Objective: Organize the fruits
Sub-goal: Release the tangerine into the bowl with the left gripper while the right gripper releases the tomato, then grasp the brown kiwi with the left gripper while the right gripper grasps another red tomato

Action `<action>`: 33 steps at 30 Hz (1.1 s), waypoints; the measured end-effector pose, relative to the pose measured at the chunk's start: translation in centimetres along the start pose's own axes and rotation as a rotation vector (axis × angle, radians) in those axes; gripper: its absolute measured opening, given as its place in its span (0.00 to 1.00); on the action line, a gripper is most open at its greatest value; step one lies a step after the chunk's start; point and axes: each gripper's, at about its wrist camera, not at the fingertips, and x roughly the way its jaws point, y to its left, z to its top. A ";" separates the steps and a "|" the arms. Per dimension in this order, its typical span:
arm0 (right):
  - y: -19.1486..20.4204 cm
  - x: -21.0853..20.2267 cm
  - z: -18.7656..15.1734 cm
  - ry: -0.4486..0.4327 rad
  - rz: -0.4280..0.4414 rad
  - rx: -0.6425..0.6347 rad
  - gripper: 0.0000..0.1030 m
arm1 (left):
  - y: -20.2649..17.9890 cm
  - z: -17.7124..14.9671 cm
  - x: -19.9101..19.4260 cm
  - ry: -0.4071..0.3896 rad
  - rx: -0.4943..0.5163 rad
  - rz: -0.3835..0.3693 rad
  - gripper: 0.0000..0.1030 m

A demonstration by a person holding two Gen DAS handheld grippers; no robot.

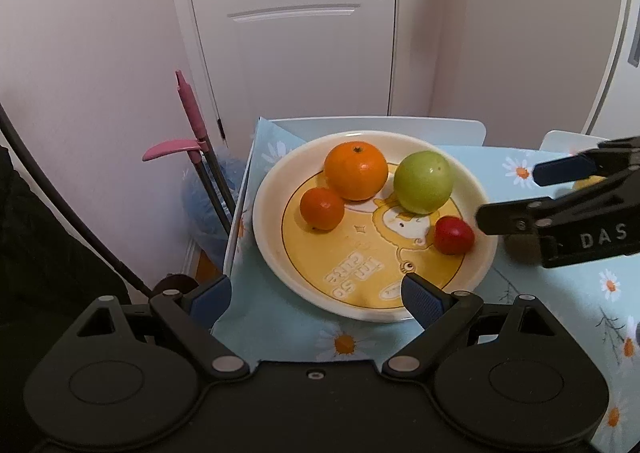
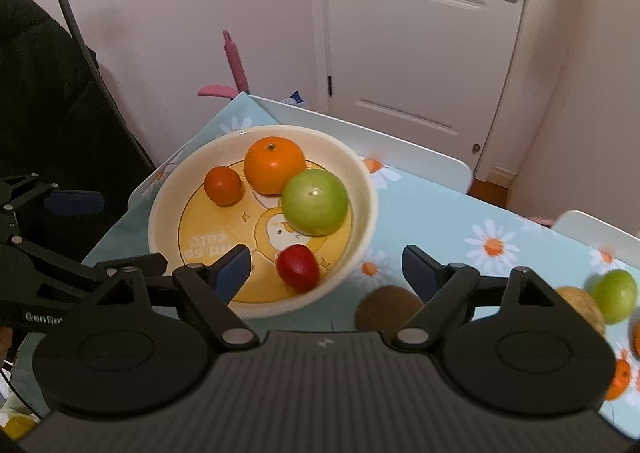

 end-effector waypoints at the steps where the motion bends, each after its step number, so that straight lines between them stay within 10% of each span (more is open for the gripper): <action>1: -0.2 -0.5 -0.1 -0.003 -0.003 0.004 0.95 | -0.1 0.1 -0.2 -0.003 0.000 -0.002 0.92; 33: -11.5 -12.8 -12.1 0.037 -0.246 0.310 0.95 | -11.7 2.4 -2.0 -0.080 0.199 -0.200 0.92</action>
